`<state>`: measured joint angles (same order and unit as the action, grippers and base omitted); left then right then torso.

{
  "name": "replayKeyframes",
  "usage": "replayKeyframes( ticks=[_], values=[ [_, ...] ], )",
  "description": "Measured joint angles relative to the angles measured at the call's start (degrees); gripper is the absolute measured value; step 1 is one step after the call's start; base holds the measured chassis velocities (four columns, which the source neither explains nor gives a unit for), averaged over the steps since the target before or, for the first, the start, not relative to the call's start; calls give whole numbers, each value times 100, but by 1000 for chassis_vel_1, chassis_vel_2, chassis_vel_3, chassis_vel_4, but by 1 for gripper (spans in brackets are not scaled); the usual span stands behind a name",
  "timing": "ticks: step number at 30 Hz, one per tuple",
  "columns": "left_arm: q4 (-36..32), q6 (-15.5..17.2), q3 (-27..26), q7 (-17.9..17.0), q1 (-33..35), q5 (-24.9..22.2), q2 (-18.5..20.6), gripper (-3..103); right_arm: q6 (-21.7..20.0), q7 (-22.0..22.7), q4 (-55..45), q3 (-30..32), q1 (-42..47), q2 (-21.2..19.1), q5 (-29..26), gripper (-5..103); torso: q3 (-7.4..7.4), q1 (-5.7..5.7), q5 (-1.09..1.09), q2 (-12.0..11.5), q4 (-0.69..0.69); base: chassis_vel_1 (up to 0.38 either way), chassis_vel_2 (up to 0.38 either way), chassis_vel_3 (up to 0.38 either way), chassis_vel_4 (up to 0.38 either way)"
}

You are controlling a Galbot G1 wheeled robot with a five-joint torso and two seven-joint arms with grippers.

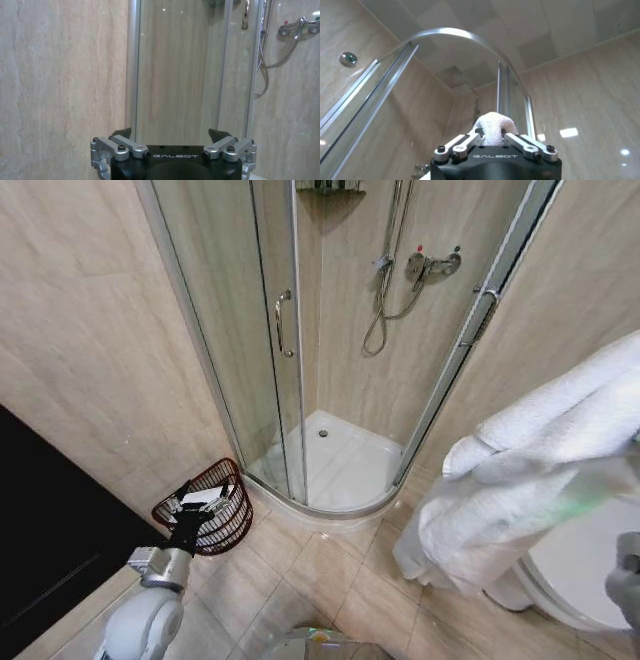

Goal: Discard the used towel into the hamper.

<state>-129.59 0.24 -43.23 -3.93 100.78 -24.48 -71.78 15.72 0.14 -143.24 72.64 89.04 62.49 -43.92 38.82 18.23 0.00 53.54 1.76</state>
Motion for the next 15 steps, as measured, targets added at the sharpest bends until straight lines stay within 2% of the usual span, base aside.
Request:
replayKeyframes(
  ticks=[9,13,15],
  values=[
    [0,0,0,0,0,0,0,100,-12,-2,0,-45,-45,26,71,9,156,121,0,277,0,0,0,0,0],
    [0,0,0,0,0,0,0,100,-12,-6,0,-40,-42,26,77,9,179,144,0,324,0,0,0,0,0],
    [0,0,0,0,0,0,0,100,-8,-16,0,-39,-37,38,90,9,233,193,0,427,0,0,0,0,0]
  ],
)
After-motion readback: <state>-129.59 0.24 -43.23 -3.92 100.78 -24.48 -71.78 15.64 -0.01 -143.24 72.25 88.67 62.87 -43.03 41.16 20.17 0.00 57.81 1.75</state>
